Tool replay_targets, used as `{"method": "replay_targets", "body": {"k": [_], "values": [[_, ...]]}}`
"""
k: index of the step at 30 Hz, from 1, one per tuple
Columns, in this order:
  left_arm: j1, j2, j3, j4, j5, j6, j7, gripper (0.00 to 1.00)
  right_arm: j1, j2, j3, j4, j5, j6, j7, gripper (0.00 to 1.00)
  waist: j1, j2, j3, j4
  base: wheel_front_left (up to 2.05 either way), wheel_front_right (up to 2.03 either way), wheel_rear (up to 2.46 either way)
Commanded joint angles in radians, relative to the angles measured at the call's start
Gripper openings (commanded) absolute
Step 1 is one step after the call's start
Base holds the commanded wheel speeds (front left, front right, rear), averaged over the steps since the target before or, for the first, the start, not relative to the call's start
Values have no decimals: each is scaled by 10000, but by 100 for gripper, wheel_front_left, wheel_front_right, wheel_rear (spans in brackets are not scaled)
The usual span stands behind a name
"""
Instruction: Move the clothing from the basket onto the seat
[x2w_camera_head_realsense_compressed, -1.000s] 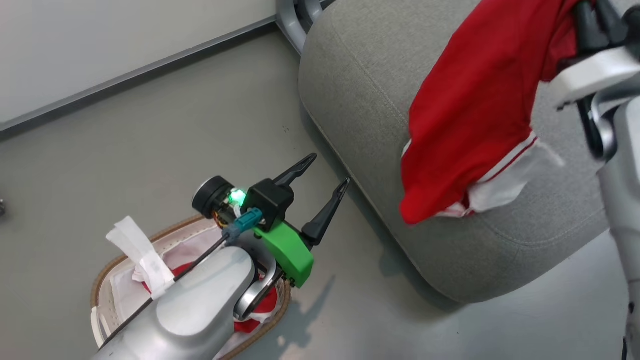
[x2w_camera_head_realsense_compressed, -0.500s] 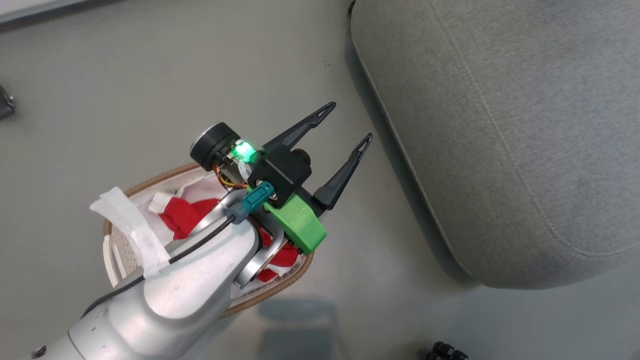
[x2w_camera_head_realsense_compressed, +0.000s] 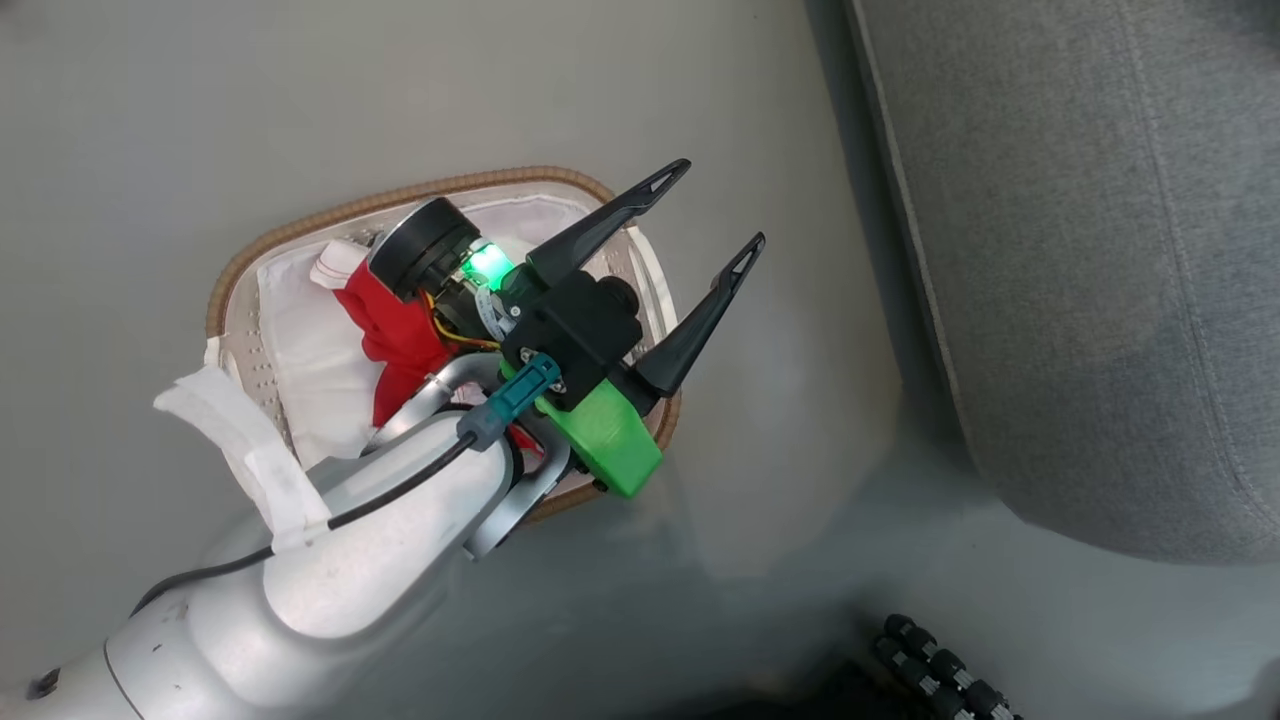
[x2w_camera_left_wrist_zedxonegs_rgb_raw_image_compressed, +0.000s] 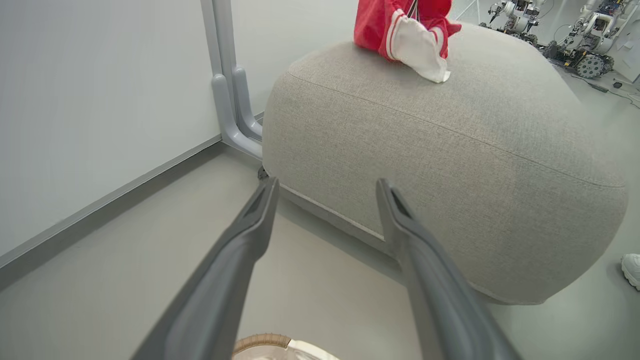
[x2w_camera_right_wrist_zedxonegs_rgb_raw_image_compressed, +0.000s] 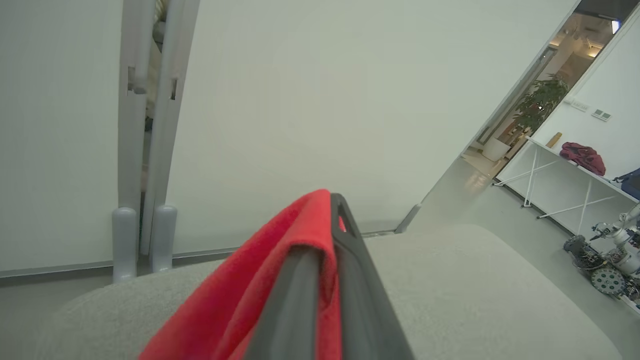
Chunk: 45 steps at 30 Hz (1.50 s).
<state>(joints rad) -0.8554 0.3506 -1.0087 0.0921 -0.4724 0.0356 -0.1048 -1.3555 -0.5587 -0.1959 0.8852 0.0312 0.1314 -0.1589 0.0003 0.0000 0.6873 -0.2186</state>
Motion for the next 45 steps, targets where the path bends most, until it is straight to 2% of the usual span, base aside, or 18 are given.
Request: {"method": "replay_targets", "body": {"k": [1,4,8,9,10,12,16,22,28,33,39,45], "values": [[-151,73,-22,-70,128,44,29,100,304,172,-69,300,-120,-14,-251,0,-3,0,539,288,0,0,0],[-48,171,-44,-90,89,74,58,100,701,705,-121,911,-122,-14,-564,0,-3,0,522,222,0,0,0],[119,240,-102,-86,25,100,104,100,1072,1034,-179,1521,-163,-14,-830,0,-3,0,384,144,0,0,0],[182,246,-117,-73,0,110,103,100,1188,1133,-191,1658,-164,-14,-880,14,-3,0,335,124,0,0,0],[223,249,-129,-66,-17,128,98,100,1267,1186,-180,1758,-181,-14,-904,35,-3,0,298,106,0,0,0],[299,250,-144,-41,-69,161,62,100,1375,1227,-146,1869,-197,-14,-988,100,-3,0,208,68,0,0,0],[465,144,-235,83,-148,127,-57,100,1695,1288,-97,1689,31,-14,-1061,100,-3,0,-93,36,0,0,0],[589,-28,-176,373,-342,114,-410,100,2805,1227,383,214,378,-14,-1071,100,-3,0,-816,28,0,0,0],[868,-269,234,1087,-771,210,-1090,100,4130,1166,1074,-1121,930,-14,-1075,100,-3,0,-2108,311,0,0,0],[1338,-388,689,1657,-1207,316,-1448,100,4753,1252,1599,-1473,1136,-14,-1076,100,-3,0,-3128,701,0,0,0],[2235,-431,1615,2169,-1629,492,-1599,100,5379,1882,2000,-1654,1328,-14,-1077,100,-3,0,-4168,1243,0,0,0],[3566,-438,3207,2009,-1488,629,-1607,100,6347,2708,2114,-2055,1485,-14,-1077,100,-3,0,-4920,1710,0,0,0]]}}
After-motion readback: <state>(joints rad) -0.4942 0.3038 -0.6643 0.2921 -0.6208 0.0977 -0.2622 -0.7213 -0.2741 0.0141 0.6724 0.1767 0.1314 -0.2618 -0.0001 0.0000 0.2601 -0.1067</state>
